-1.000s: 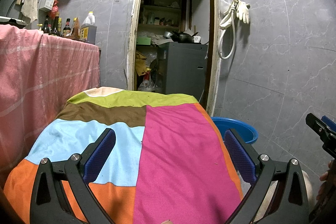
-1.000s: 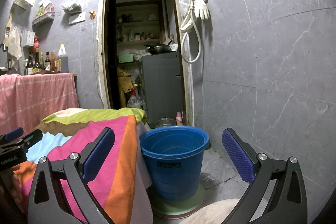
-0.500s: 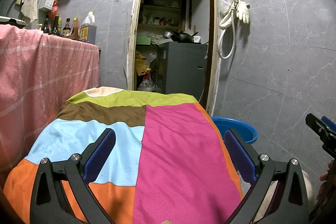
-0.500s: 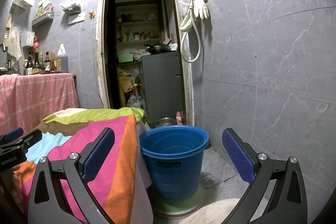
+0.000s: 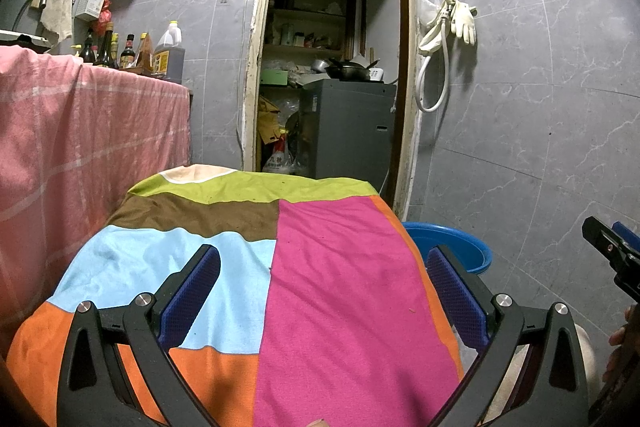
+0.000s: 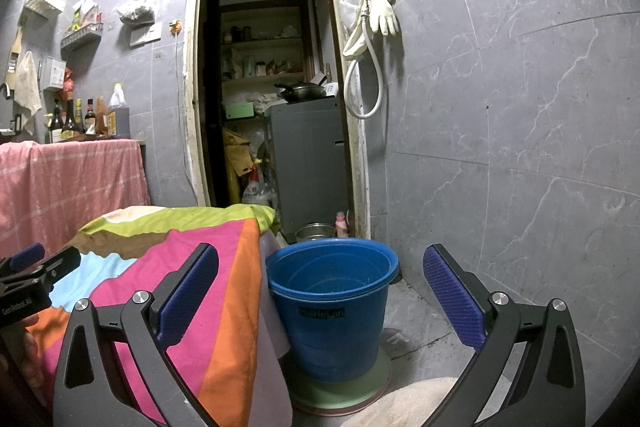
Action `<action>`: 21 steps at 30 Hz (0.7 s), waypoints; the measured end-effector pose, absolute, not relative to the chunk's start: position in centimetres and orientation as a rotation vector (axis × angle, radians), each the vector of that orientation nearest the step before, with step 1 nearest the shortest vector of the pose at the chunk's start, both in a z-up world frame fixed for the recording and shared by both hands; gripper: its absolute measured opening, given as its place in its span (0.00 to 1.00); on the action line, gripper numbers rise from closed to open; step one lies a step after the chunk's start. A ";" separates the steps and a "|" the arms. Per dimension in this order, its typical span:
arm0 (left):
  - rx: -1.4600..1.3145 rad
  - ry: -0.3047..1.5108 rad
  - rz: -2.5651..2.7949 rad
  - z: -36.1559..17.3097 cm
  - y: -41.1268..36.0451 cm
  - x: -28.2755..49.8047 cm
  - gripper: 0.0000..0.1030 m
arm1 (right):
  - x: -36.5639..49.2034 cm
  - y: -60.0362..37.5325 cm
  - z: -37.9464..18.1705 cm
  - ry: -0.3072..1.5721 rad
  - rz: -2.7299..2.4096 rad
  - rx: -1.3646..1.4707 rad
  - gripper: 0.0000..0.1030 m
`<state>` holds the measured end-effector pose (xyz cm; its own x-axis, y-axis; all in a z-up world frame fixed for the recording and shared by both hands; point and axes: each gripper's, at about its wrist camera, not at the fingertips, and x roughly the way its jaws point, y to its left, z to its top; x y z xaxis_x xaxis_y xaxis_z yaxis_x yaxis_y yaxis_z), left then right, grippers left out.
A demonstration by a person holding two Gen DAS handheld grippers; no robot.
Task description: Collect trash
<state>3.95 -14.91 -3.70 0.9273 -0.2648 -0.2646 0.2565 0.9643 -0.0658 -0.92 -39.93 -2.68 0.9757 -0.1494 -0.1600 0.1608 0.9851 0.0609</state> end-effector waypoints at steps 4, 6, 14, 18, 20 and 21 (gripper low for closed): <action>-0.031 0.275 -0.267 -3.7 -14.9 4.0 0.99 | -0.9 -39.9 -2.6 0.153 -0.157 0.072 1.00; -0.029 0.275 -0.267 -3.7 -15.0 3.9 0.99 | -1.0 -39.9 -2.7 0.154 -0.158 0.071 1.00; -0.034 0.274 -0.261 -3.8 -14.8 3.9 0.99 | -1.0 -39.8 -2.7 0.154 -0.158 0.073 1.00; -0.035 0.280 -0.253 -4.0 -14.7 4.0 0.99 | -1.0 -39.8 -2.7 0.155 -0.158 0.074 1.00; -0.035 0.289 -0.253 -4.1 -14.6 4.2 0.99 | -1.0 -39.8 -2.7 0.156 -0.158 0.074 1.00; -0.036 0.291 -0.251 -4.2 -14.6 4.2 0.99 | -1.0 -39.8 -2.7 0.155 -0.158 0.073 1.00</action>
<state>4.19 -14.56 -4.17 0.9270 -0.2496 -0.2798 0.2393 0.9684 -0.0708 -0.97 -39.78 -2.68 0.9755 -0.1511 -0.1598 0.1625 0.9849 0.0605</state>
